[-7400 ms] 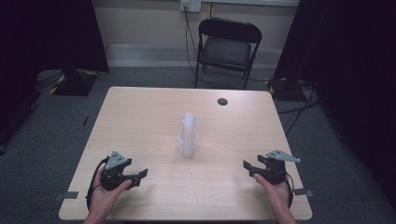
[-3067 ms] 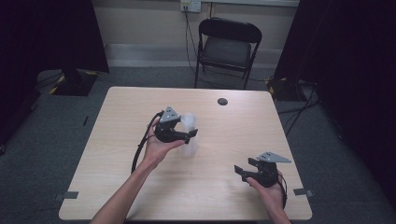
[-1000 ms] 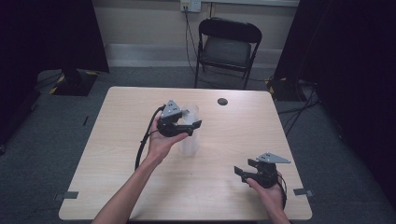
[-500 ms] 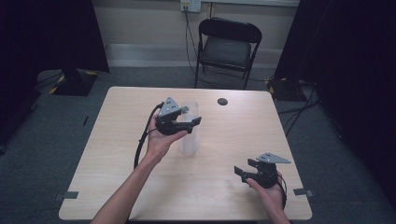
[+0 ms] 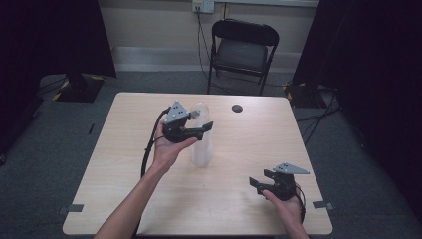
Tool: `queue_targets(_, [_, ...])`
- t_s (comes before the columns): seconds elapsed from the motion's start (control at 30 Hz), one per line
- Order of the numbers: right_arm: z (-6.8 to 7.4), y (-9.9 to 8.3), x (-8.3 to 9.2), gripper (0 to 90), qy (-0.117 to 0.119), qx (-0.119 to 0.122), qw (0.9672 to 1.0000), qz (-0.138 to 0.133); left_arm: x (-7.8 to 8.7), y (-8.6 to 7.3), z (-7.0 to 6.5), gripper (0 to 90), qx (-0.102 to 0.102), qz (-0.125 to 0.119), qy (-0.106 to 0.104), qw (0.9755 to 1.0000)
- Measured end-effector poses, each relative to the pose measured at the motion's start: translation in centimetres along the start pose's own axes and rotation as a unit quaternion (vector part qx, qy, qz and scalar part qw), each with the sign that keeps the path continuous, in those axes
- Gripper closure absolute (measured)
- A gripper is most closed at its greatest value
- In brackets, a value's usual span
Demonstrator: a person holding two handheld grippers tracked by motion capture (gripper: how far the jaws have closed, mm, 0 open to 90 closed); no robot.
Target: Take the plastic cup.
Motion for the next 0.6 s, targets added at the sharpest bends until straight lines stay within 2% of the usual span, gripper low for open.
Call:
queue_targets(0.17, [0.1,0.0,0.0,28.1,0.000,0.000,1.0000,0.000,0.1,0.1,-0.1,35.7,-0.001,-0.001,0.001,1.0000])
queue_targets(0.43, [0.2,-0.1,-0.1,27.4,0.001,0.004,1.0000,0.005,1.0,0.7,-0.2,35.3,0.001,-0.021,0.004,0.9998])
queue_targets(0.6, [0.2,-0.1,0.0,27.4,0.002,0.004,1.0000,0.003,1.6,0.9,0.0,35.8,0.003,-0.025,0.004,0.9997])
Point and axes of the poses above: each handheld gripper's, and its own axes: x roughly backward along the jaws, y roughly out of its top, z roughly to its left, the point moved 1 cm from there along -x, roughly forward along the jaws, and after that the axes turned 7 degrees about z, right-handed, at the moved point
